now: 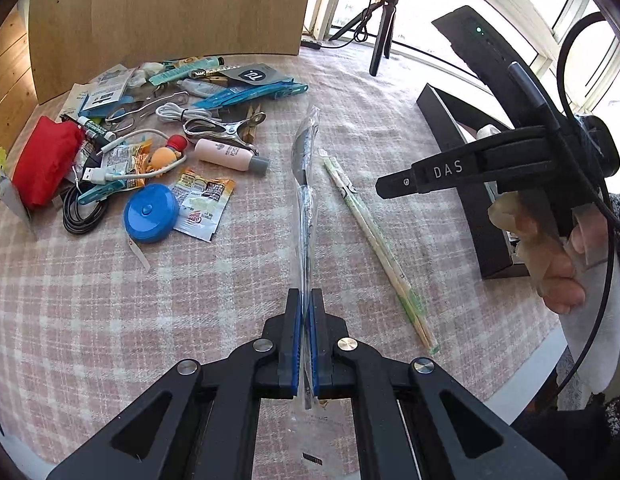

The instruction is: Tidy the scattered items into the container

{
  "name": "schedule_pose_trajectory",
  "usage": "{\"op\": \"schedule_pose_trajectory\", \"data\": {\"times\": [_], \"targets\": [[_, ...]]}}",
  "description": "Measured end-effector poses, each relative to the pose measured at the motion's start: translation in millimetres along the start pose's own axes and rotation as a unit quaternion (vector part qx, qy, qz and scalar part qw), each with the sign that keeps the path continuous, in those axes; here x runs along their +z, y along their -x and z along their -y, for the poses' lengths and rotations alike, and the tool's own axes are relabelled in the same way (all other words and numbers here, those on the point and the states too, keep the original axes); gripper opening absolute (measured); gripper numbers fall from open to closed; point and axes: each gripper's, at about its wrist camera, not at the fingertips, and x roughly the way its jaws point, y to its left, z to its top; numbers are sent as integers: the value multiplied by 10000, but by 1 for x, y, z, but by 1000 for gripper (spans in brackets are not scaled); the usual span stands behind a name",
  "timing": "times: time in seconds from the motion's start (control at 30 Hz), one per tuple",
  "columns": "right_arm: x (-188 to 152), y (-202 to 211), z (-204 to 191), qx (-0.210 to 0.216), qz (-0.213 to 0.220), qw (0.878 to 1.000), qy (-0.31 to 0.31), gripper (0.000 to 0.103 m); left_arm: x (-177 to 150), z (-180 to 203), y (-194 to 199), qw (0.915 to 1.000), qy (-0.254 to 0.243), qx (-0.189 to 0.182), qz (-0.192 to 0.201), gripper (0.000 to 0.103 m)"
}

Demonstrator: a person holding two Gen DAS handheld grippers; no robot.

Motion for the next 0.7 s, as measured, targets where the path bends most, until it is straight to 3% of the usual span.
{"op": "schedule_pose_trajectory", "data": {"times": [0.1,0.13,0.2,0.27,0.47,0.53,0.57,0.6,0.63,0.7], "targets": [[11,3,-18,276,-195,9994,-24,4,3,-1,0,10000,19,-39,34,3],[3,4,-24,278,-213,9994,68,8,3,-3,0,10000,57,-56,27,3],[-13,11,-31,213,-206,9993,249,29,2,-6,-2,9999,114,-93,-6,3],[-23,12,-37,171,-208,9988,403,31,2,-9,-4,9998,148,-105,-40,3],[-34,-17,-48,-277,-367,9978,476,31,1,-15,-7,9996,62,-232,-123,3],[-39,-18,-55,-553,-201,9958,701,32,1,-17,-7,9995,-20,-266,-155,3],[-41,-19,-61,-755,-164,9931,883,28,1,-18,-7,9994,-52,-288,-175,3],[-41,-20,-65,-962,-167,9902,1001,16,2,-19,-7,9993,-74,-304,-188,3],[-41,-21,-67,-1066,-198,9884,1065,13,2,-21,-6,9993,-84,-315,-192,3],[-36,-20,-59,-856,-356,9921,840,5,3,-24,-6,9992,-65,-348,-201,3]]}}
